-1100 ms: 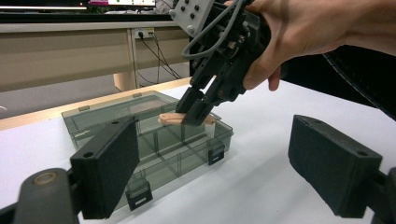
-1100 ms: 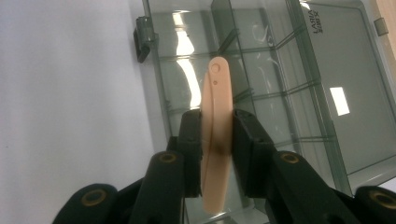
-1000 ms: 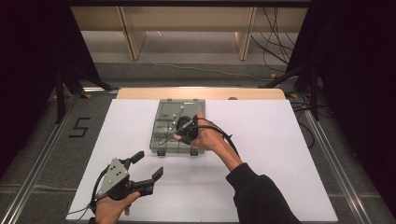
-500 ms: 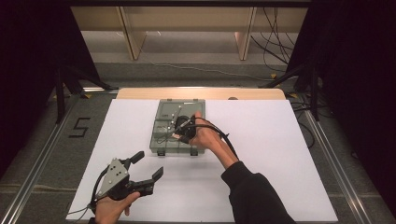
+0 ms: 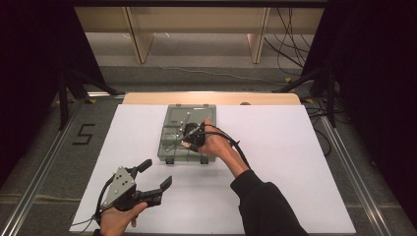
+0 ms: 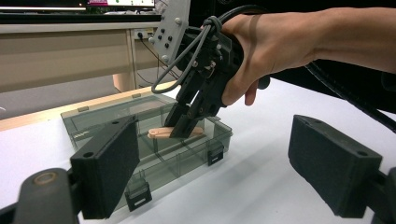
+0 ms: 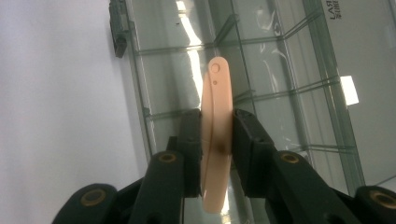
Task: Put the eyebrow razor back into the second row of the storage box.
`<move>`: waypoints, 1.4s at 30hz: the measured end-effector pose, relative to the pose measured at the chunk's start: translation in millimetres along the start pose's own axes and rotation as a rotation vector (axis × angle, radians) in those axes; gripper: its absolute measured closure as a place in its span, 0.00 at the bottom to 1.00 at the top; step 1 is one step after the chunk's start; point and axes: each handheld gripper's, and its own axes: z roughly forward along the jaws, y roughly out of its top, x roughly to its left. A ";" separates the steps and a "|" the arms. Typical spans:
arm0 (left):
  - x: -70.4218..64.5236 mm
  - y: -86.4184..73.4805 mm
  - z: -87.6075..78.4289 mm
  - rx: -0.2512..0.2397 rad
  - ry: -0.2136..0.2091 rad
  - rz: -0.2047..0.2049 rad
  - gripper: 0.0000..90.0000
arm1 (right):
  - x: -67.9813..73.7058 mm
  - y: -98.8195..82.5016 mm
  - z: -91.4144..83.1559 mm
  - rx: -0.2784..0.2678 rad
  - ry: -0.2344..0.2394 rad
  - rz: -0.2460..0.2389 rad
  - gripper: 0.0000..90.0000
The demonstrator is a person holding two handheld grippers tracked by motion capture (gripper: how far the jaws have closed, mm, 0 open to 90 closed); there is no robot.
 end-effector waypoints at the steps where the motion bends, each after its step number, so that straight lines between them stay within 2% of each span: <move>1: 0.0 0.0 0.0 0.000 0.000 0.000 0.18 | -0.6 -0.2 0.5 0.003 -0.006 -0.004 0.83; 9: 0.0 0.0 -0.1 0.000 0.000 0.000 0.18 | 1.0 -0.4 4.3 0.020 0.005 0.004 0.81; 18: -0.1 0.0 0.0 0.000 -0.001 0.000 0.18 | 1.5 0.2 1.3 0.003 -0.007 0.028 0.67; 21: -0.1 0.0 -0.1 0.000 -0.001 0.001 0.18 | 2.0 0.2 -3.8 -0.012 -0.011 0.062 0.61; 27: -0.1 -0.1 0.0 0.001 0.000 0.001 0.18 | 4.3 -1.2 -16.0 -0.037 0.004 0.058 0.56; 34: 0.2 -0.3 0.2 0.002 0.002 0.002 0.18 | 12.6 -5.4 -33.5 -0.068 -0.014 0.066 0.46; 35: -0.1 -0.4 0.2 0.003 0.002 -0.001 0.18 | 14.5 -6.9 -39.6 -0.087 -0.019 0.073 0.45; 42: 0.3 -0.2 0.2 0.002 0.002 0.004 0.18 | 19.0 -11.7 -54.6 -0.133 -0.029 0.086 0.41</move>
